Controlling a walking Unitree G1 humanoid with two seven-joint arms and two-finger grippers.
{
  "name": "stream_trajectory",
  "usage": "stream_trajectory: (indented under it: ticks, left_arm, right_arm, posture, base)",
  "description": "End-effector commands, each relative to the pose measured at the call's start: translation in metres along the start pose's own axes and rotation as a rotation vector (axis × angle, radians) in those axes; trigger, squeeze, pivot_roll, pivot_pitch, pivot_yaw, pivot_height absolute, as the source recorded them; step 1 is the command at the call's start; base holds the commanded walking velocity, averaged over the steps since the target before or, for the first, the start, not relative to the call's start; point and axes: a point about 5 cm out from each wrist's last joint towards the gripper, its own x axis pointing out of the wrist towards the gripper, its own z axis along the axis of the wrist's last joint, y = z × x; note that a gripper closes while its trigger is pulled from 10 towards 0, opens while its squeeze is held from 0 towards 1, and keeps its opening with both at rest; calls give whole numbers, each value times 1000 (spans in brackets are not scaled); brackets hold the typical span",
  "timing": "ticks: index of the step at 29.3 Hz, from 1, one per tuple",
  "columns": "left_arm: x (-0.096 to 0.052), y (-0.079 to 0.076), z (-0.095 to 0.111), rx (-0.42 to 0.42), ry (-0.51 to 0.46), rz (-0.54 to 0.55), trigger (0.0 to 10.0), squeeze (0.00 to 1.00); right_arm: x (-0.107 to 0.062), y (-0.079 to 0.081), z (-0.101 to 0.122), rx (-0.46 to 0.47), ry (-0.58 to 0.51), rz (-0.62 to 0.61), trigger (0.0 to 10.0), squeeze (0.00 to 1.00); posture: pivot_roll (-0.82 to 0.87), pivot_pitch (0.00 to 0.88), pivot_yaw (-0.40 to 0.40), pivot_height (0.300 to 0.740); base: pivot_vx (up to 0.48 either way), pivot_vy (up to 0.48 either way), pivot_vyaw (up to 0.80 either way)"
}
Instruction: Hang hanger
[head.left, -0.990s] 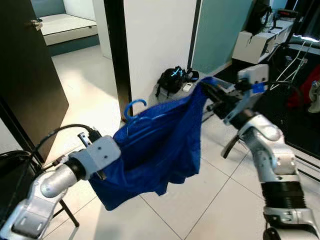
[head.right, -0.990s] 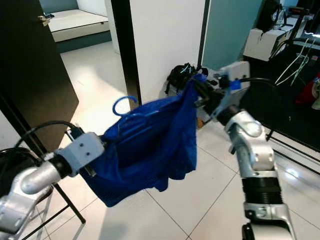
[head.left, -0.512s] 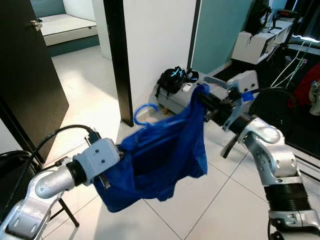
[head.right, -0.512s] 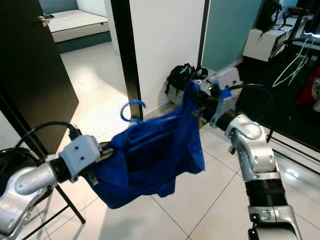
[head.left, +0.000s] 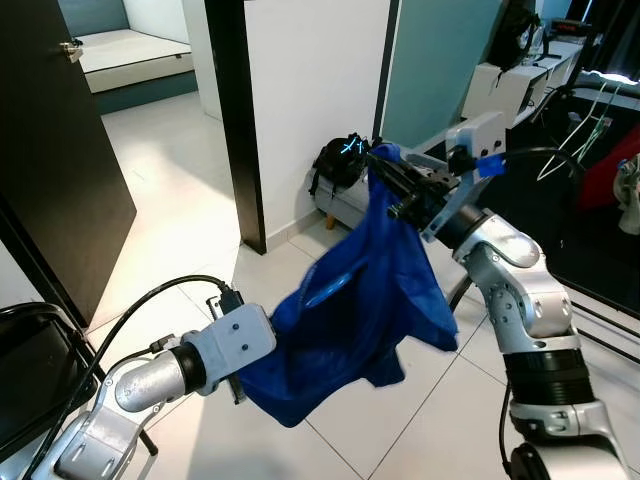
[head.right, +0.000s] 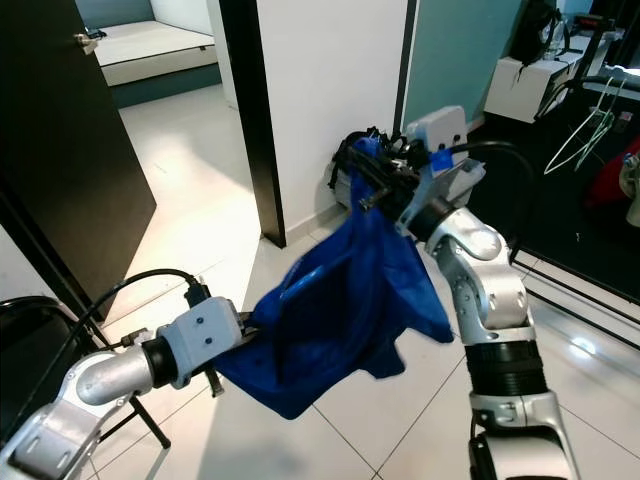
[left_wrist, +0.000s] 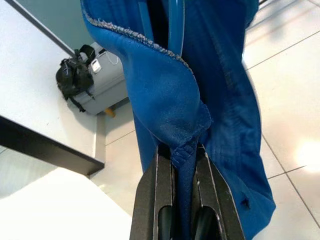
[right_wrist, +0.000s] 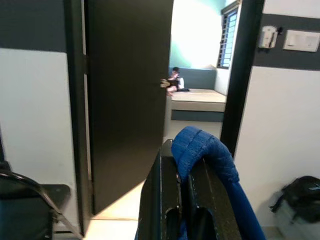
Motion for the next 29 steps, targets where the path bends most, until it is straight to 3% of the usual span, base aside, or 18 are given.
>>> stream_trajectory:
  ticks: [1, 2, 3, 4, 5, 6, 8, 12, 15, 17, 18, 19, 21, 25, 27, 29]
  left_arm:
    - [2, -1, -5, 3, 34, -7, 10000, 0]
    - [2, -1, -5, 3, 34, -7, 10000, 0]
    - [2, 4, -8, 10, 57, 32, 10000, 0]
    - [2, 4, -8, 10, 57, 32, 10000, 0]
    - [0, 12, -10, 16, 72, 80, 10000, 0]
    - [0, 12, -10, 16, 72, 80, 10000, 0]
    - [-8, 29, -15, 23, 104, 166, 10000, 0]
    - [-13, 36, -18, 22, 115, 191, 10000, 0]
    - [-33, 57, -24, 22, 146, 233, 10000, 0]
    - [-33, 57, -24, 22, 146, 233, 10000, 0]
    - [-41, 63, -26, 28, 153, 226, 10000, 0]
    - [-41, 63, -26, 28, 153, 226, 10000, 0]
    - [-59, 75, -26, 30, 160, 204, 10000, 0]
    - [-59, 75, -26, 30, 160, 204, 10000, 0]
    - [-70, 84, -25, 20, 163, 182, 10000, 0]
    - [-70, 84, -25, 20, 163, 182, 10000, 0]
  right_arm:
    - [4, 11, 9, 24, -42, 66, 0, 0]
    - [4, 11, 9, 24, -42, 66, 0, 0]
    - [2, 30, 9, 68, -36, 190, 0, 0]
    - [2, 30, 9, 68, -36, 190, 0, 0]
    - [-5, 50, 5, 84, 0, 333, 0, 0]
    - [-5, 50, 5, 84, 0, 333, 0, 0]
    - [-25, 76, -10, 94, 114, 540, 0, 0]
    - [-32, 77, -17, 77, 167, 569, 0, 0]
    - [-50, 56, -35, -22, 328, 508, 0, 0]
    - [-50, 56, -35, -22, 328, 508, 0, 0]
    - [-57, 46, -37, -48, 367, 471, 0, 0]
    - [-57, 46, -37, -48, 367, 471, 0, 0]
    - [-71, 23, -36, -109, 450, 389, 0, 0]
    - [-71, 23, -36, -109, 450, 389, 0, 0]
    - [-84, 6, -38, -180, 541, 321, 0, 0]
    - [-84, 6, -38, -180, 541, 321, 0, 0]
  posture:
    - [48, 0, -7, 740]
    - [48, 0, -7, 740]
    - [45, 0, -4, 740]
    - [45, 0, -4, 740]
    - [43, 0, -3, 740]
    - [43, 0, -3, 740]
    - [39, 0, 0, 740]
    - [39, 0, 1, 740]
    - [38, 0, 3, 740]
    - [38, 0, 3, 740]
    - [38, 0, 4, 740]
    - [38, 0, 4, 740]
    - [36, 0, 7, 740]
    - [36, 0, 7, 740]
    - [30, 0, 16, 740]
    - [30, 0, 16, 740]
  base:
    - [0, 0, 0]
    - [0, 0, 0]
    - [0, 0, 0]
    - [0, 0, 0]
    - [0, 0, 0]
    - [0, 0, 0]
    - [0, 0, 0]
    - [0, 0, 0]
    - [0, 0, 0]
    - [0, 0, 0]
    - [0, 0, 0]
    - [0, 0, 0]
    - [0, 0, 0]
    - [0, 0, 0]
    - [0, 0, 0]
    - [0, 0, 0]
